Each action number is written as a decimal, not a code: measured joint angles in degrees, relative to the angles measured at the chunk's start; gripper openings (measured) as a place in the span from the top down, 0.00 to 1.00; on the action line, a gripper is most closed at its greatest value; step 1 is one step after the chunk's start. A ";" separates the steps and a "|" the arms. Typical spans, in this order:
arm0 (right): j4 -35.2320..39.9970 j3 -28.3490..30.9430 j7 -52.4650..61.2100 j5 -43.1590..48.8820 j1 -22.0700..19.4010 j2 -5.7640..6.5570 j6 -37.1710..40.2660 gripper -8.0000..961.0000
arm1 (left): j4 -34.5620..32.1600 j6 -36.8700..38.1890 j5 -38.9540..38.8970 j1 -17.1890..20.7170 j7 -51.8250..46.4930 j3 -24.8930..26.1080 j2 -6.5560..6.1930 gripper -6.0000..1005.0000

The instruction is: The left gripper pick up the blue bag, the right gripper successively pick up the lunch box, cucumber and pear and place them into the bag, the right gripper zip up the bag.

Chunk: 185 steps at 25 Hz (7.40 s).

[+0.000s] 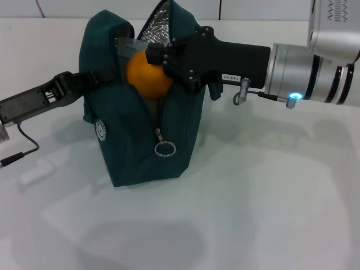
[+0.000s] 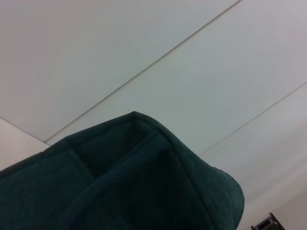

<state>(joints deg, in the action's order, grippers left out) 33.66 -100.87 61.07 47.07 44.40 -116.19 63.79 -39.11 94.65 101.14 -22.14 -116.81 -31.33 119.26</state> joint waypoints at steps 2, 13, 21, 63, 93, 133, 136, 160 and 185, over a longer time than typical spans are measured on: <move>-0.11 -0.05 -0.03 -0.60 -0.20 0.00 0.14 0.96 | 0.00 0.03 0.00 0.12 0.00 0.00 0.00 0.95; 0.98 1.14 -0.62 -2.00 -3.06 0.22 2.55 0.73 | 0.00 0.17 0.01 0.35 0.00 0.01 -0.02 0.95; 1.16 5.55 -0.76 -1.53 -5.80 0.74 3.44 0.42 | 0.00 0.19 0.03 0.35 0.00 -0.13 -0.12 0.95; 0.06 3.27 -9.98 8.08 -10.49 0.00 -2.01 0.49 | 0.00 0.08 0.02 -0.08 0.01 0.02 0.10 0.95; 7.78 20.19 -17.18 3.92 -24.03 0.75 14.80 0.92 | 3.28 1.50 0.06 -3.15 0.19 -2.79 0.22 0.95; 3.95 26.23 -16.48 12.21 -30.42 4.77 24.73 0.90 | 24.73 -4.48 -1.85 -13.38 12.15 -9.85 1.09 0.95; 3.95 26.32 -16.04 14.22 -30.11 4.36 25.70 0.90 | 24.72 -4.33 -2.88 -12.98 12.17 -9.93 1.00 0.95; 3.92 26.69 -12.52 19.34 -27.28 5.25 23.97 0.87 | 26.82 -2.38 -2.80 -10.71 13.48 -9.98 1.21 0.95; 3.88 34.60 -16.06 19.43 -32.30 2.90 36.93 0.45 | 26.90 -2.45 -3.06 -8.71 13.55 -9.98 1.06 0.95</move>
<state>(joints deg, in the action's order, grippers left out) 37.54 -66.27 45.02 66.51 12.10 -113.29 100.72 -12.21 92.20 98.08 -30.85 -103.27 -41.30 120.32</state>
